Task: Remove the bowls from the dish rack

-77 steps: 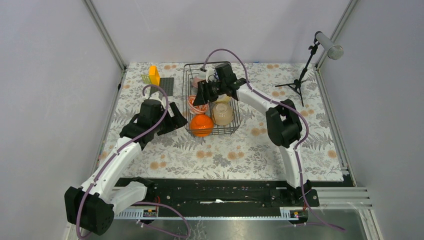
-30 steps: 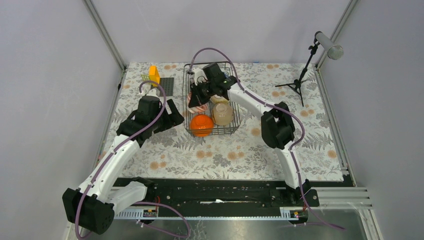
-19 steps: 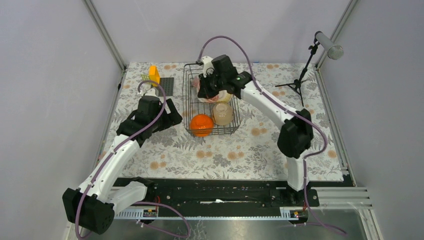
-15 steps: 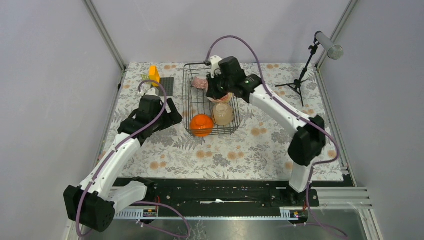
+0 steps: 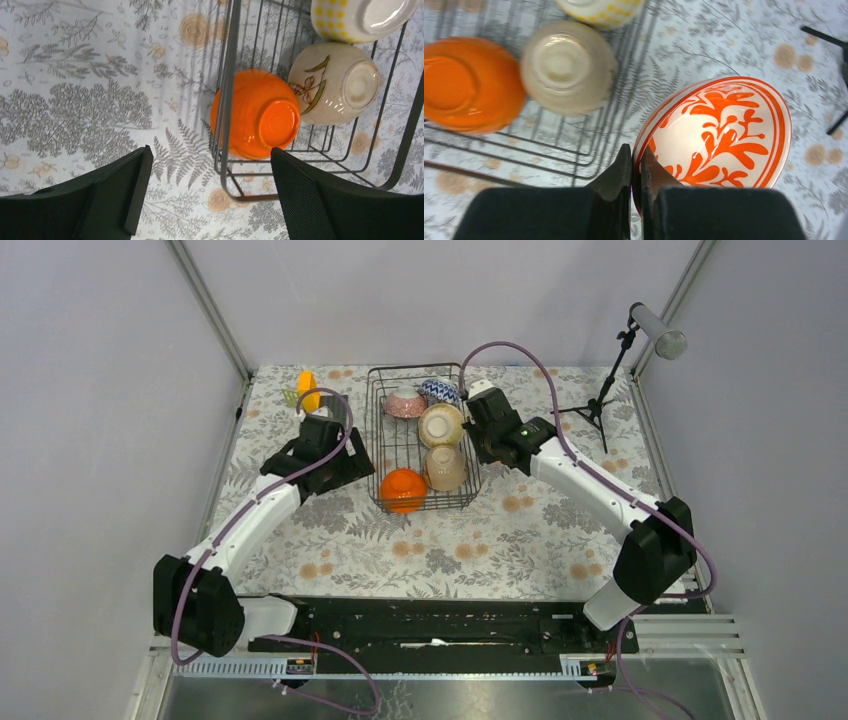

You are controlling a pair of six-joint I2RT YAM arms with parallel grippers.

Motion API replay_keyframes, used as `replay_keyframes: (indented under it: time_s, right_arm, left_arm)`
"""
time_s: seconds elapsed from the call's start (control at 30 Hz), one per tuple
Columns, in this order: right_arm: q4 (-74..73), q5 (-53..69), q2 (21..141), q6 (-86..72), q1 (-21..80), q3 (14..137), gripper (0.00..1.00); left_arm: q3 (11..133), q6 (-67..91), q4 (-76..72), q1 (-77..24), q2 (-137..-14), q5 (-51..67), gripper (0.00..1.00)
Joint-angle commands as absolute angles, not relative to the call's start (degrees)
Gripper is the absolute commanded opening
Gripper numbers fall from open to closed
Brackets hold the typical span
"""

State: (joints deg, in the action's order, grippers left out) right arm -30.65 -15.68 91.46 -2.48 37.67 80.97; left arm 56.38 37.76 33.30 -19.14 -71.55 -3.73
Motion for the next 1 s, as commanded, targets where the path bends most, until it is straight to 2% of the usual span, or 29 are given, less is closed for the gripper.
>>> replay_keyframes:
  time_s: [0.0,0.2,0.43,0.57,0.73,0.97]
  right_arm:
    - [-31.32,-23.69,88.27,-2.30,33.71,79.87,0.00]
    - [-32.67,-20.44,92.32,-6.65,25.67,77.80,0.00]
    - [-32.59,-22.20,98.86,-8.82,21.09,77.50,0.00]
    - [-30.36,-23.87,102.22,-9.49,19.35,76.42,0.00]
    - [-30.09,-30.61,107.69,-10.26,18.36,77.40,0.00]
    - [-28.05,-27.70,110.65,-10.19,16.10,78.79,0.00]
  left_arm:
    - [61.45,36.79,30.02,-19.28,-74.58,-5.08,0.91]
    - [66.82,37.19,29.71,-19.29,-78.98,-5.12,0.88]
    - [74.07,35.62,31.15,-19.34,-86.80,-7.99,0.86]
    - [74.35,36.54,31.38,-19.33,-87.54,-12.38,0.88]
    - [74.18,37.27,31.13,-19.34,-87.96,-11.37,0.89]
    - [73.78,37.13,31.19,-19.33,-87.52,-13.14,0.91]
